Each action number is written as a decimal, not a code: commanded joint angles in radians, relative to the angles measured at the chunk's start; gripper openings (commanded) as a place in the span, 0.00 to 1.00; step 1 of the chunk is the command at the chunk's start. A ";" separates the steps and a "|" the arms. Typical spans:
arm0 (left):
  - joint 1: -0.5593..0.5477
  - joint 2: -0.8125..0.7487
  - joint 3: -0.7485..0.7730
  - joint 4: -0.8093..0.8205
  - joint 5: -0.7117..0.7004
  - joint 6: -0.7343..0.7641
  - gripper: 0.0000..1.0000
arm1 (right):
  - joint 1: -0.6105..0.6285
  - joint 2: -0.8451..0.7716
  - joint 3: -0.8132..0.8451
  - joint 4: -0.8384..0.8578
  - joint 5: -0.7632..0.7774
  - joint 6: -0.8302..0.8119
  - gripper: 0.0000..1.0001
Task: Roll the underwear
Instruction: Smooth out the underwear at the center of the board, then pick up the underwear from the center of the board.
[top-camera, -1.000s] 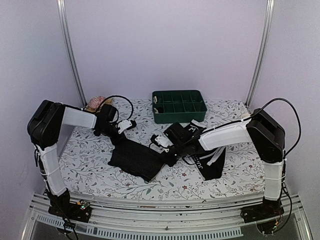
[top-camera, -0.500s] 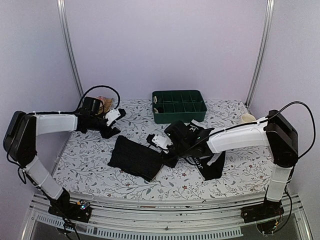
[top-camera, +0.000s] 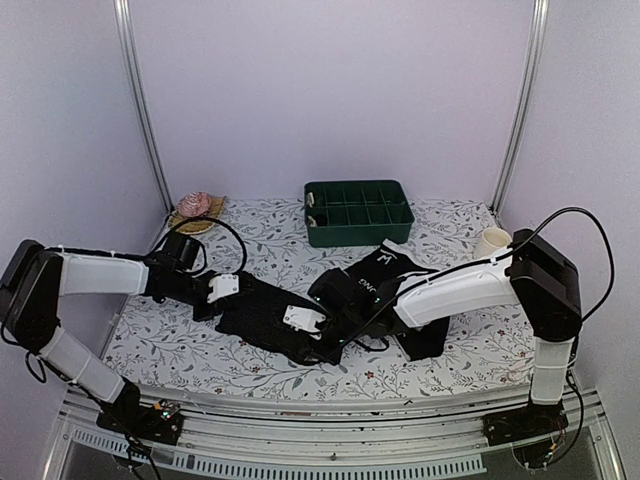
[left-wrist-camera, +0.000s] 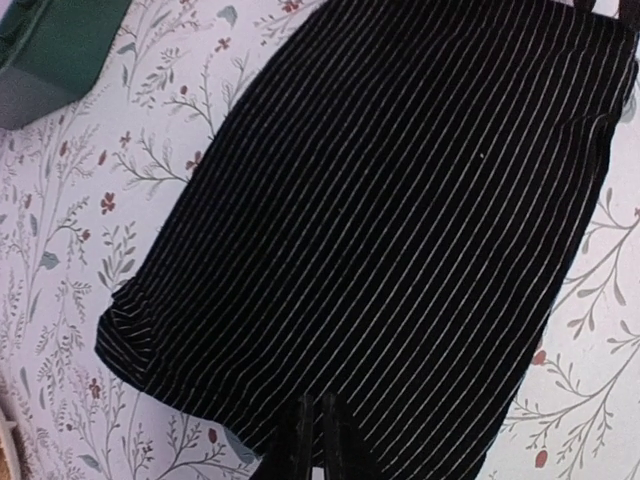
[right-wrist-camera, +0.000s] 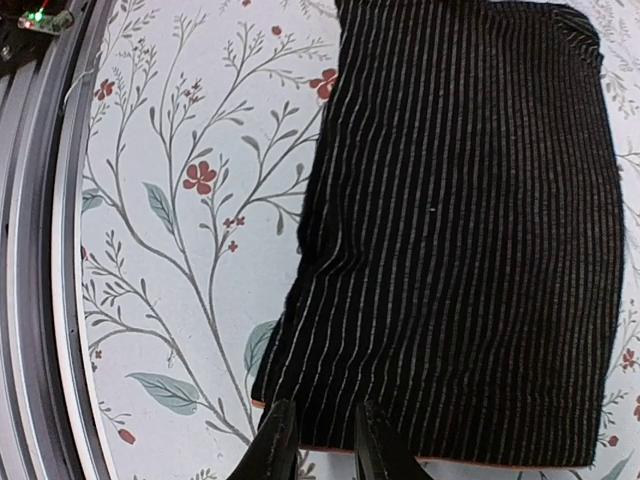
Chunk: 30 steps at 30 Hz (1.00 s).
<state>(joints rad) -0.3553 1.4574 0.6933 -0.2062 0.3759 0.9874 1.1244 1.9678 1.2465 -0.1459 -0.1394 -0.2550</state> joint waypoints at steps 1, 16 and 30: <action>-0.015 0.073 -0.006 0.003 -0.042 0.034 0.08 | 0.026 0.073 0.061 -0.048 -0.025 -0.027 0.21; -0.003 -0.013 -0.055 0.059 -0.091 0.051 0.28 | 0.053 0.009 0.035 -0.047 0.043 -0.066 0.36; 0.022 -0.259 -0.172 0.110 -0.030 0.064 0.42 | 0.186 0.121 0.075 -0.046 0.522 -0.080 0.58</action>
<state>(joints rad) -0.3447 1.2198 0.5598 -0.1081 0.3153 1.0447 1.2953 2.0220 1.2854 -0.1726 0.1757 -0.3485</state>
